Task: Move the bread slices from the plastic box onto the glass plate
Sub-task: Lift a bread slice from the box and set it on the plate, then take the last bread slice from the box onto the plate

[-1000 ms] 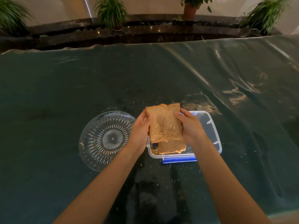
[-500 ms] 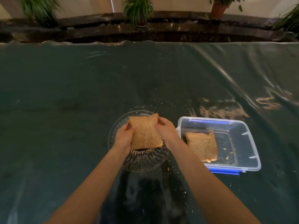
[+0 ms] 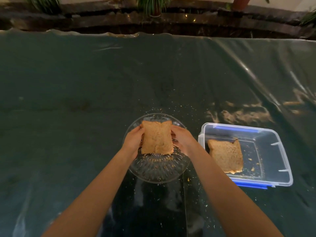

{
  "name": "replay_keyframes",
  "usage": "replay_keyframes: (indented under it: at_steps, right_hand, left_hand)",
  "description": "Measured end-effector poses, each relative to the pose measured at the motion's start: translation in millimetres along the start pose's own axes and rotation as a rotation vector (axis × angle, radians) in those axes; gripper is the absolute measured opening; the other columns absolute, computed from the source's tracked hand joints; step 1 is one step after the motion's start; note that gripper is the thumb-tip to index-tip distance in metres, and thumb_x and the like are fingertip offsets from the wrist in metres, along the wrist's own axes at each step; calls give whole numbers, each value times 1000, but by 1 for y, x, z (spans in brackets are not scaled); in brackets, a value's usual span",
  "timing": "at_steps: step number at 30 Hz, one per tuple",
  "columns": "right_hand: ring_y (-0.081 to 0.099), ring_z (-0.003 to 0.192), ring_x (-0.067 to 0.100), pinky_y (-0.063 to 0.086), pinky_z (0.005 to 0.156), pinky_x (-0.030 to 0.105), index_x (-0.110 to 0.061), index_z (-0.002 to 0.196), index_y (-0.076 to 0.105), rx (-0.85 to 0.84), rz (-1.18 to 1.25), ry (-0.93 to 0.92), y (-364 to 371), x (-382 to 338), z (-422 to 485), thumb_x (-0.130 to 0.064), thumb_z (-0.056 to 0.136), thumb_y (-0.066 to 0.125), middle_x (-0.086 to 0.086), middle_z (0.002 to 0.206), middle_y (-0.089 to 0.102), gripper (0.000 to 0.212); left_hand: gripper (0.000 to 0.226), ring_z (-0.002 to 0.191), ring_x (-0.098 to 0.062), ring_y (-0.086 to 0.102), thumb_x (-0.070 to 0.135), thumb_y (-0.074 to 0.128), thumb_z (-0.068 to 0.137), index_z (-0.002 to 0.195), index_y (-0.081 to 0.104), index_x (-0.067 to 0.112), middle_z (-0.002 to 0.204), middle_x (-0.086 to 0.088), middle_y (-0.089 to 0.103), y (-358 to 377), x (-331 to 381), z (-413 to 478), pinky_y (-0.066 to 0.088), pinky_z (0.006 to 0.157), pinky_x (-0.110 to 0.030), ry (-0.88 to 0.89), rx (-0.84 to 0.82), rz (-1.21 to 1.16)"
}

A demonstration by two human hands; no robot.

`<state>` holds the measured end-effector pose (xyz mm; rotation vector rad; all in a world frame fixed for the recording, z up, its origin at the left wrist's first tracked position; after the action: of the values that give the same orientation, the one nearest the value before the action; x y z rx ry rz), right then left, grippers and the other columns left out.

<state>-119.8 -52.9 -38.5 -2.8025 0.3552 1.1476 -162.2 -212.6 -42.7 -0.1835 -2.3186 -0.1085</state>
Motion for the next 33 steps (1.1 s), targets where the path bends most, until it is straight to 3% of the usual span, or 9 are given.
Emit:
replay_keyframes:
  at_steps: [3,5,7,10,13,18,27,31,33]
  right_hand:
    - [61,97,18,50,80,31,-21,90,62,0,-12,23,-4,-3,-1,-32,95,42,3,105,66,24]
    - [57,108,22,48,91,37,-17,101,60,17,-25,31,-10,-5,-2,-35,95,40,5,120,61,27]
    - [51,119,26,44,101,41,-13,122,51,42,-37,44,-17,-8,-6,-38,96,38,8,133,52,38]
    - [47,124,26,45,98,40,-13,133,42,38,-55,33,-26,-14,-16,-43,95,35,9,141,46,49]
    - [48,123,27,46,97,42,-13,134,41,0,-35,-12,-38,-24,-30,-43,95,36,9,142,45,50]
    - [59,108,25,52,84,38,-10,127,50,-41,92,-103,-76,-37,-59,-37,94,43,9,131,54,42]
    - [63,102,28,50,87,38,-9,112,59,97,158,-126,-175,-14,-90,-30,95,44,13,118,63,31]
    - [61,109,31,50,87,38,-10,111,58,203,130,-63,-210,8,-92,-27,94,47,13,117,62,27]
    - [63,105,30,51,83,35,-12,102,60,259,100,-54,-223,18,-91,-24,93,49,14,117,63,19]
  left_hand:
    - [29,105,-21,60,21,39,95,111,64,20,113,-5,64,-2,2,-3,50,92,-41,27,-3,46]
    - [27,96,-18,62,19,40,93,91,67,20,102,-5,66,-5,5,-6,52,80,-33,43,8,71]
    - [24,89,-15,60,18,42,91,91,66,13,96,-4,64,-8,8,-10,49,73,-29,65,22,82]
    - [24,98,-15,55,18,45,91,107,61,11,104,-3,59,-13,13,-17,49,83,-32,79,88,88]
    - [17,89,-14,54,15,45,91,86,60,21,91,0,57,-8,25,-28,48,86,-35,115,99,60]
    - [36,103,-12,56,18,49,91,128,50,15,114,3,57,25,39,-49,50,86,-30,169,29,52]
    - [39,111,-29,56,4,44,93,132,43,2,115,-17,56,160,31,-92,48,94,-36,90,-221,20]
    - [39,115,-25,53,13,46,93,132,44,10,121,-11,54,205,6,-90,44,101,-38,35,-189,208]
    - [35,104,-19,51,20,44,92,127,46,16,111,-4,53,222,-8,-89,42,92,-33,-15,-203,289]
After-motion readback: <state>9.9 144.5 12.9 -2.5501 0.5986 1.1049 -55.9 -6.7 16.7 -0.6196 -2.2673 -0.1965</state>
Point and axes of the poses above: each hand's wrist, its own z-axis towards the middle knuckle, its own y-axis out of the palm, x = y × z, the point moved 6 cm from there along z, towards the middle knuckle
